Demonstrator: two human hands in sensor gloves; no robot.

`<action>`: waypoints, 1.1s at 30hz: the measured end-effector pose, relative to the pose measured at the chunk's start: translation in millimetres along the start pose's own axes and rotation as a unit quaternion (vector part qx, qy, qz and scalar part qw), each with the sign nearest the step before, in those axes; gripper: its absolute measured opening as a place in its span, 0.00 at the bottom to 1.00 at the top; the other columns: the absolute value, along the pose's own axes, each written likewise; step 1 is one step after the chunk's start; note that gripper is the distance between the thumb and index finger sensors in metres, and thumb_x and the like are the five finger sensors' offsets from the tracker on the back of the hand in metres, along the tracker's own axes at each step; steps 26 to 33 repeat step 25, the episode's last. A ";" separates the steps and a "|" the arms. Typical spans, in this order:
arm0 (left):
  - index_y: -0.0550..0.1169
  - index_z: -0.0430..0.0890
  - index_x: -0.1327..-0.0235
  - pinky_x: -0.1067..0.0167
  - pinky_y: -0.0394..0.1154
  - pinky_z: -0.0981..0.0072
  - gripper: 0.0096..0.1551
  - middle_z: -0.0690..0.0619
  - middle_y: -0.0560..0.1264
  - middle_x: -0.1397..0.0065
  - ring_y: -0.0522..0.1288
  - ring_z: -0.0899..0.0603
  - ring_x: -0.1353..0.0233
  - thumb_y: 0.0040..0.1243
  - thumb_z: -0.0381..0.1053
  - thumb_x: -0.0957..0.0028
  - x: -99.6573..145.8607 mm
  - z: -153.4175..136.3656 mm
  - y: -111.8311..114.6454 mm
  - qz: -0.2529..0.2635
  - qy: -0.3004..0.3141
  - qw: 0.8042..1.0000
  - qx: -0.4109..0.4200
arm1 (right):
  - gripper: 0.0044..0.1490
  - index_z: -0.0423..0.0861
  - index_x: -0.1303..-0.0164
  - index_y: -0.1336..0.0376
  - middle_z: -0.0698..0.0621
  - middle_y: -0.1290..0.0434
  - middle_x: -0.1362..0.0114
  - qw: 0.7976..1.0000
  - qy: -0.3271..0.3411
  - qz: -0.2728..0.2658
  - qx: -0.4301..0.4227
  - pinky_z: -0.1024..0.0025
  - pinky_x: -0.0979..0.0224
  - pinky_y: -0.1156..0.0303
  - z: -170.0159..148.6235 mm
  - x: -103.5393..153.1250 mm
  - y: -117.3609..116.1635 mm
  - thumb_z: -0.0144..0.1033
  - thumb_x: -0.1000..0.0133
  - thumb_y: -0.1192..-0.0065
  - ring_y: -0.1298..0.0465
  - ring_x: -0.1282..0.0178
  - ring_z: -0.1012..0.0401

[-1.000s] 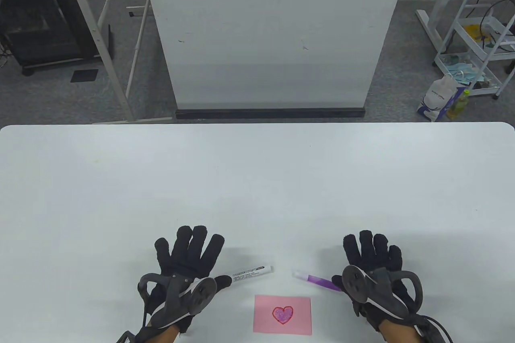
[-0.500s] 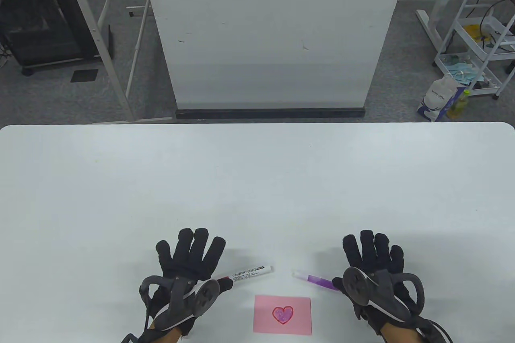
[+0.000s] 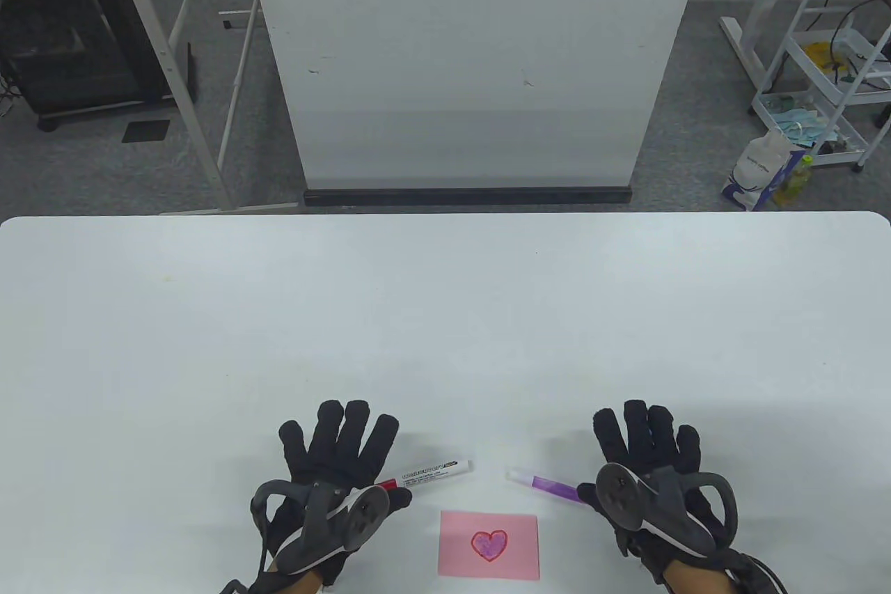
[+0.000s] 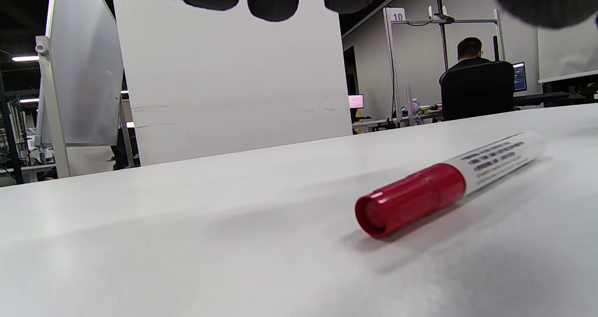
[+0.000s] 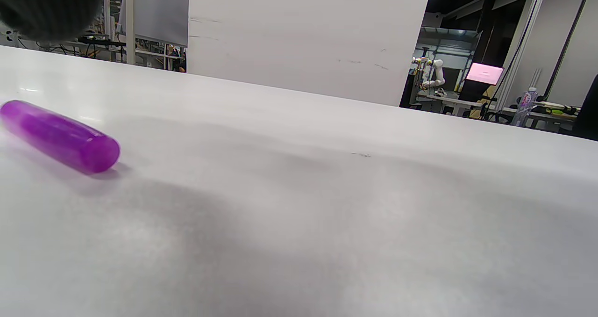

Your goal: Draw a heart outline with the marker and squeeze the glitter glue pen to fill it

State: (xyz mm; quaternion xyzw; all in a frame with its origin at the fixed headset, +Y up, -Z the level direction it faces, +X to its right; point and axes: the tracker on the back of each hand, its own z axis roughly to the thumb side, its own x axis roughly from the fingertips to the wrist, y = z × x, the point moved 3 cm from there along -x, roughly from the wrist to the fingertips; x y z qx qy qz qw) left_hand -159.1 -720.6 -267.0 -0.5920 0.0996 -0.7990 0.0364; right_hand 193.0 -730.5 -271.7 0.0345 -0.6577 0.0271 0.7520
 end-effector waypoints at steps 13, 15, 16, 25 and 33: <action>0.54 0.58 0.18 0.31 0.44 0.14 0.55 0.44 0.51 0.12 0.49 0.29 0.14 0.49 0.79 0.58 0.1 0.6 0.7 -0.010 0.002 1.000 0.005 | 0.60 0.53 0.18 0.58 0.35 0.60 0.15 1.000 0.008 0.012 -0.005 0.26 0.24 0.56 3.6 1.1 -2.7 0.70 0.55 0.44 0.54 0.16 0.32; 0.54 0.58 0.18 0.31 0.44 0.14 0.55 0.44 0.51 0.12 0.49 0.29 0.14 0.49 0.79 0.58 0.1 0.4 0.9 -0.009 0.002 1.000 0.006 | 0.60 0.53 0.18 0.58 0.35 0.60 0.15 1.000 0.009 0.015 -0.007 0.26 0.24 0.56 4.1 1.2 -2.9 0.70 0.55 0.44 0.54 0.16 0.32; 0.54 0.58 0.18 0.31 0.44 0.14 0.55 0.43 0.51 0.12 0.49 0.29 0.14 0.49 0.79 0.58 0.2 0.3 0.9 -0.009 0.002 1.000 0.007 | 0.60 0.53 0.18 0.58 0.35 0.60 0.15 1.000 0.009 0.015 -0.007 0.25 0.24 0.56 4.3 1.3 -3.0 0.70 0.55 0.44 0.54 0.16 0.32; 0.54 0.58 0.18 0.31 0.45 0.14 0.55 0.44 0.51 0.12 0.50 0.29 0.14 0.50 0.79 0.58 1.7 4.0 0.7 -0.005 0.011 1.000 0.015 | 0.59 0.54 0.18 0.57 0.35 0.59 0.15 1.000 0.009 0.025 -0.007 0.25 0.24 0.56 5.3 1.9 -3.7 0.69 0.55 0.43 0.54 0.16 0.32; 0.54 0.58 0.18 0.31 0.45 0.14 0.55 0.44 0.51 0.12 0.50 0.29 0.14 0.50 0.79 0.58 1.7 4.0 0.7 -0.005 0.011 1.000 0.015 | 0.59 0.54 0.18 0.57 0.35 0.59 0.15 1.000 0.009 0.025 -0.007 0.25 0.24 0.56 5.3 1.9 -3.7 0.69 0.55 0.43 0.54 0.16 0.32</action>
